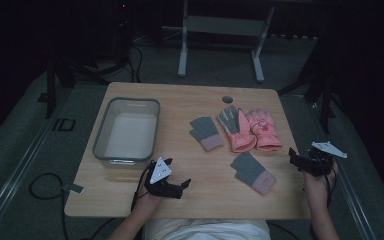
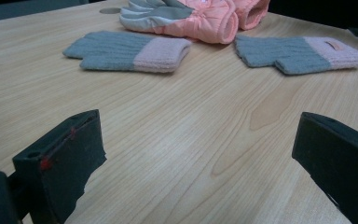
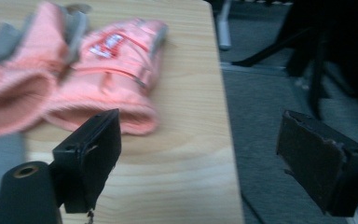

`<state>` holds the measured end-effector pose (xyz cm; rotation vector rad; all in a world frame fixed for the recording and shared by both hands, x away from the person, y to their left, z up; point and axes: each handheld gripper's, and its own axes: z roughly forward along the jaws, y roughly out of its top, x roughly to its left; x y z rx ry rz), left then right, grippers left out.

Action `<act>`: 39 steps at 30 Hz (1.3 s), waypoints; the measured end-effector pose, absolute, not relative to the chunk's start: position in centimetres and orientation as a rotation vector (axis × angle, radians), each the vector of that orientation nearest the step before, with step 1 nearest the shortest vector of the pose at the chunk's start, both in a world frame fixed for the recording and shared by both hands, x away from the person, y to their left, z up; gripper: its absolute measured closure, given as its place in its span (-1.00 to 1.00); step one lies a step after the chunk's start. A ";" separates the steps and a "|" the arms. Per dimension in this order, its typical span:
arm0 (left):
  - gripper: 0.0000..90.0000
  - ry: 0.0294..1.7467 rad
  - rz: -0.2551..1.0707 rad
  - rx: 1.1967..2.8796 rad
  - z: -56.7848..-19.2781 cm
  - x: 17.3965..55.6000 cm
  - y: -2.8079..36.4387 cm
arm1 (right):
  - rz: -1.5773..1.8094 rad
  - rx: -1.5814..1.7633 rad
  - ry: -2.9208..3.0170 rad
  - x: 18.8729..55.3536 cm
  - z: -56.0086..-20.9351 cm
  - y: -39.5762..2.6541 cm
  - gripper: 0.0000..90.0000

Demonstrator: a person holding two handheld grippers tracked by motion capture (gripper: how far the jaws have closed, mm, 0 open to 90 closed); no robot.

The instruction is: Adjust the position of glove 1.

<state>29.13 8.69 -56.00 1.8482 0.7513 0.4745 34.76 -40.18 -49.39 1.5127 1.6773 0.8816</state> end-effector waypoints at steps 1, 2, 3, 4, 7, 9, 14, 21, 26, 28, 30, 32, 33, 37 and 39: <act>-0.96 0.752 0.474 1.848 -56.0 29.1 8.7 | 0.886 1.522 1.690 34.9 -49.1 -40.1 -0.68; -0.96 0.752 0.474 1.848 -56.0 29.1 8.7 | 0.891 1.558 1.723 35.2 -48.8 -40.1 -0.68; -0.96 0.752 0.474 1.847 -56.0 29.1 8.7 | 0.903 1.579 1.737 35.3 -48.6 -40.1 -0.68; -0.96 0.751 0.474 1.848 -56.0 29.1 8.7 | 0.935 1.586 1.736 35.4 -48.3 -40.0 -0.68; -0.96 0.750 0.475 1.848 -56.0 29.1 8.7 | 0.905 1.536 1.731 35.5 -47.4 -39.3 -0.69; -0.96 0.750 0.475 1.849 -56.0 29.1 8.7 | 0.932 1.511 1.746 35.6 -46.8 -38.9 -0.71; -0.96 0.750 0.474 1.848 -56.0 29.1 8.7 | 0.967 1.464 1.776 36.3 -45.1 -37.6 -0.73; -0.96 0.750 0.472 1.849 -56.0 29.2 8.7 | 1.036 1.426 1.808 37.4 -43.1 -35.7 -0.76; -0.96 0.750 0.471 1.850 -56.0 29.1 8.7 | 1.074 1.322 1.864 38.0 -42.1 -33.9 -0.76; -0.96 0.749 0.472 1.851 -56.0 29.2 8.7 | 1.067 1.304 1.874 38.0 -42.0 -33.5 -0.75; -0.96 0.750 0.465 1.849 -56.0 29.2 8.7 | 1.057 1.270 1.914 38.4 -41.7 -32.4 -0.74; -0.96 0.752 0.463 1.847 -56.0 29.2 8.7 | 1.065 1.264 1.930 38.6 -41.6 -31.8 -0.70; -0.96 0.752 0.463 1.844 -56.0 29.2 8.8 | 1.063 1.254 1.941 38.8 -41.6 -31.3 -0.70; -0.96 0.745 0.467 1.852 -56.0 29.2 8.7 | 1.073 1.224 1.965 39.2 -41.6 -29.8 -0.68; -0.96 0.746 0.463 1.853 -56.0 29.2 8.7 | 1.081 1.221 1.978 39.5 -41.7 -29.0 -0.68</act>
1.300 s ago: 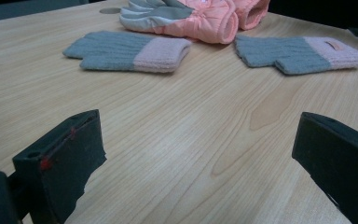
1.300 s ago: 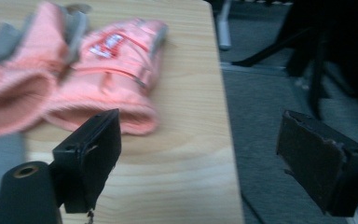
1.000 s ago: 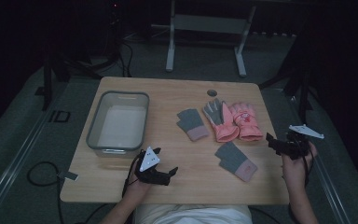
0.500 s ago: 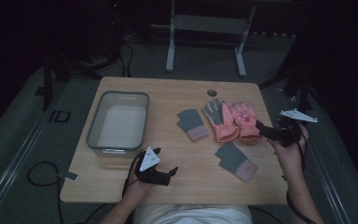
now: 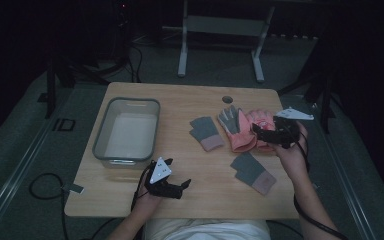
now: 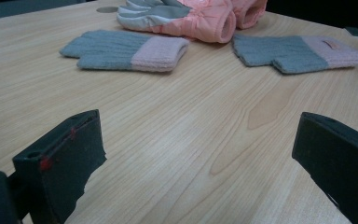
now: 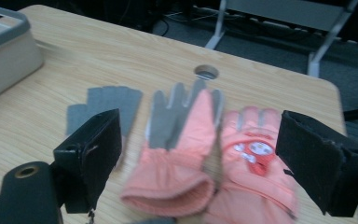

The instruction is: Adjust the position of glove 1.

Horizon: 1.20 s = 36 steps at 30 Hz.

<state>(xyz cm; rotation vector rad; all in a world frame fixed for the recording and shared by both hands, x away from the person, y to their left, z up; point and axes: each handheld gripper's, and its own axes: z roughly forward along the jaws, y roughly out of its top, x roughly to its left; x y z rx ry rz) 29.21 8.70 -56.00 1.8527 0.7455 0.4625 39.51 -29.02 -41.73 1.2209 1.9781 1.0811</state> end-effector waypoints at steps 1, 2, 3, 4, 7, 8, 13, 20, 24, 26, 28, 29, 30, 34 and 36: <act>-0.96 0.746 0.461 1.851 -56.0 29.2 8.7 | 1.080 1.207 1.997 39.7 -41.8 -28.4 -0.68; -0.96 0.746 0.460 1.851 -56.0 29.2 8.7 | 1.077 1.194 2.007 39.8 -41.9 -27.8 -0.68; -0.96 0.746 0.460 1.849 -56.0 29.2 8.7 | 1.082 1.179 2.026 40.0 -42.1 -27.2 -0.67; -0.96 0.746 0.459 1.850 -56.0 29.2 8.7 | 1.095 1.166 2.052 40.2 -42.2 -26.7 -0.65; -0.96 0.743 0.459 1.854 -56.0 29.2 8.7 | 1.107 1.122 2.082 40.7 -42.7 -25.2 -0.53; -0.96 0.743 0.458 1.854 -56.0 29.2 8.7 | 1.116 1.111 2.085 40.8 -42.8 -24.8 -0.50; -0.96 0.745 0.450 1.850 -56.0 29.2 8.7 | 1.149 1.058 2.136 41.7 -43.3 -22.8 -0.32; -0.96 0.743 0.451 1.851 -56.0 29.2 8.7 | 1.146 1.003 2.215 42.9 -44.5 -20.8 -0.10; -0.96 0.741 0.449 1.851 -56.0 29.2 8.8 | 1.107 0.994 2.262 44.1 -45.5 -19.7 0.17; -0.96 0.741 0.449 1.852 -56.0 29.2 8.8 | 1.102 0.997 2.274 44.4 -45.7 -19.5 0.21; -0.96 0.740 0.447 1.851 -56.0 29.2 8.8 | 1.092 1.010 2.309 45.2 -46.2 -18.9 0.33; -0.96 0.740 0.447 1.850 -56.0 29.2 8.8 | 1.094 1.003 2.328 45.5 -46.4 -18.7 0.35; -0.96 0.739 0.447 1.850 -56.0 29.2 8.8 | 1.103 0.999 2.342 45.8 -46.5 -18.4 0.36; -0.96 0.738 0.446 1.852 -56.0 29.2 8.8 | 1.065 0.974 2.374 46.7 -47.3 -17.2 0.41; -0.96 0.739 0.445 1.851 -56.0 29.2 8.8 | 1.044 0.969 2.395 47.3 -47.7 -16.6 0.47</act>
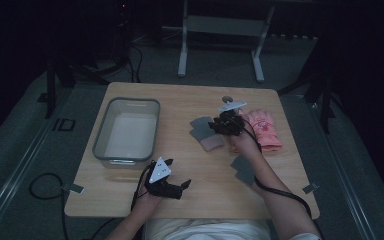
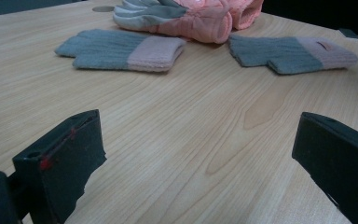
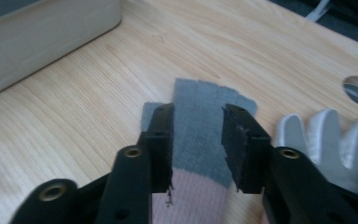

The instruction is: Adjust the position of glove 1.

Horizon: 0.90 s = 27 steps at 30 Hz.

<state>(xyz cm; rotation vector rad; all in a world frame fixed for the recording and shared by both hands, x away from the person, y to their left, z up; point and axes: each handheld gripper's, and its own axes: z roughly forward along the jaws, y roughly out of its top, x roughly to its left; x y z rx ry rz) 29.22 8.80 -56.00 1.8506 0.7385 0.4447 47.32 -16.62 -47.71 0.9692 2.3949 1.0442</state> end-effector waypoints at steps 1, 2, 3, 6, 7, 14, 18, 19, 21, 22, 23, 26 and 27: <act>-0.96 0.739 0.445 1.851 -56.0 29.2 8.8 | 1.034 0.978 2.397 47.6 -47.9 -16.4 0.47; -0.96 0.738 0.444 1.850 -56.0 29.2 8.8 | 1.020 0.981 2.403 47.9 -48.2 -16.1 0.47; -0.96 0.738 0.444 1.850 -56.0 29.2 8.8 | 1.011 0.983 2.412 48.2 -48.4 -15.9 0.47; -0.96 0.736 0.445 1.851 -56.0 29.2 8.8 | 0.959 1.003 2.439 49.0 -49.4 -15.3 0.44; -0.96 0.736 0.442 1.850 -56.0 29.2 8.8 | 0.948 1.007 2.444 49.2 -49.6 -15.2 0.42; -0.96 0.739 0.439 1.847 -56.0 29.2 8.9 | 0.821 0.993 2.495 50.6 -51.4 -14.1 0.28; -0.96 0.740 0.440 1.844 -56.0 29.2 8.9 | 0.791 1.002 2.527 51.5 -51.9 -13.8 0.28; -0.96 0.740 0.440 1.844 -56.0 29.2 8.9 | 0.780 1.003 2.539 51.6 -52.0 -13.7 0.26; -0.96 0.741 0.439 1.843 -56.0 29.2 8.9 | 0.738 1.011 2.561 52.0 -52.4 -13.5 0.25; -0.96 0.741 0.439 1.843 -56.0 29.2 8.9 | 0.691 1.009 2.566 52.2 -52.7 -13.4 0.26; -0.96 0.740 0.440 1.844 -56.0 29.2 8.9 | 0.668 1.010 2.577 52.4 -53.0 -13.5 0.28; -0.96 0.740 0.444 1.842 -56.0 29.2 8.9 | 0.692 1.054 2.595 52.8 -53.1 -13.6 0.37; -0.96 0.741 0.446 1.841 -56.0 29.2 8.9 | 0.690 1.042 2.596 52.7 -53.1 -13.6 0.43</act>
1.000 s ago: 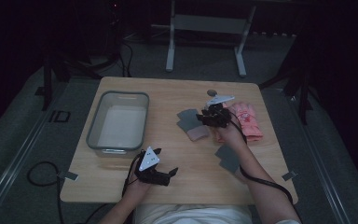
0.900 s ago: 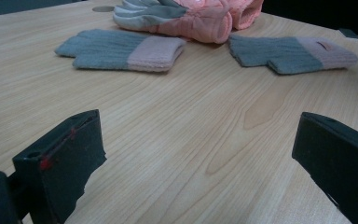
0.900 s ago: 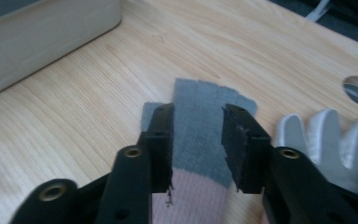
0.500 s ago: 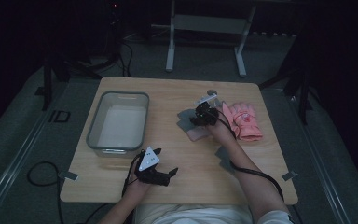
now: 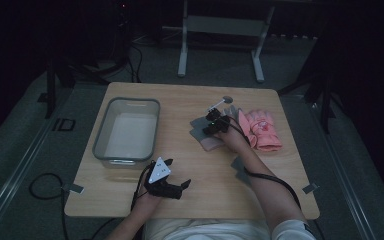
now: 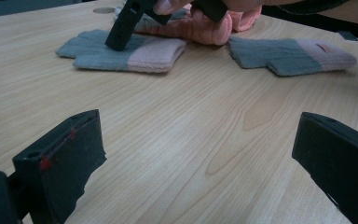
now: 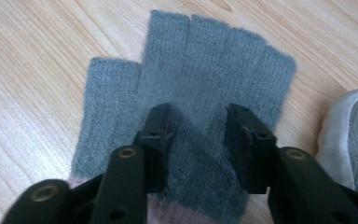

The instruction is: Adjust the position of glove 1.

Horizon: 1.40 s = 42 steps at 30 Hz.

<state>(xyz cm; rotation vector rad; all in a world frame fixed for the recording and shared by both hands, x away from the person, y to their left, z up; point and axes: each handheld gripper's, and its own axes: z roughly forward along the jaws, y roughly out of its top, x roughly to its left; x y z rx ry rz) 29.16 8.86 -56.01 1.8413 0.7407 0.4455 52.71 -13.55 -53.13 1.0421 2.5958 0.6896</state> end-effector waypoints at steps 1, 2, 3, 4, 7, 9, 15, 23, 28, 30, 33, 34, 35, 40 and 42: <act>-0.96 0.741 0.446 1.841 -56.0 29.2 8.9 | 0.690 1.042 2.596 52.7 -53.1 -13.6 0.43; -0.96 0.743 0.445 1.839 -56.0 29.2 8.9 | 0.690 1.063 2.589 52.6 -53.1 -13.4 0.59; -0.96 0.743 0.445 1.839 -56.0 29.2 8.9 | 0.696 1.101 2.577 52.5 -53.1 -13.3 0.67; -0.96 0.743 0.445 1.836 -56.0 29.1 8.9 | 0.702 1.122 2.567 52.5 -53.1 -13.3 0.73; -0.96 0.744 0.448 1.836 -56.0 29.1 8.9 | 0.715 1.147 2.552 52.2 -53.1 -13.0 0.87; -0.96 0.743 0.452 1.836 -56.0 29.1 8.9 | 0.746 1.165 2.559 51.8 -52.6 -12.9 0.88; -0.96 0.745 0.447 1.828 -56.0 29.1 9.0 | 0.933 1.244 2.472 48.4 -49.3 -13.2 0.89; -0.96 0.751 0.447 1.822 -56.0 29.1 9.0 | 1.092 1.398 2.295 41.8 -45.6 -13.5 0.90; -0.96 0.751 0.452 1.814 -56.0 29.1 9.1 | 1.136 1.459 2.198 38.6 -45.5 -13.9 0.90; -0.96 0.748 0.454 1.814 -56.0 29.0 9.0 | 1.141 1.484 2.171 37.4 -46.1 -14.2 0.90; -0.96 0.745 0.458 1.815 -56.0 29.0 9.0 | 1.130 1.512 2.161 36.3 -47.5 -14.2 0.90; -0.96 0.742 0.460 1.818 -56.0 29.0 9.0 | 1.130 1.522 2.168 36.2 -47.9 -14.2 0.90; -0.96 0.747 0.457 1.816 -56.0 29.0 9.0 | 1.134 1.543 2.170 36.0 -48.4 -14.2 0.90; -0.96 0.746 0.458 1.819 -56.0 29.0 9.0 | 1.082 1.559 2.179 35.5 -50.2 -13.9 0.90; -0.96 0.748 0.457 1.818 -56.0 29.0 9.0 | 1.061 1.583 2.190 35.6 -51.1 -13.8 0.90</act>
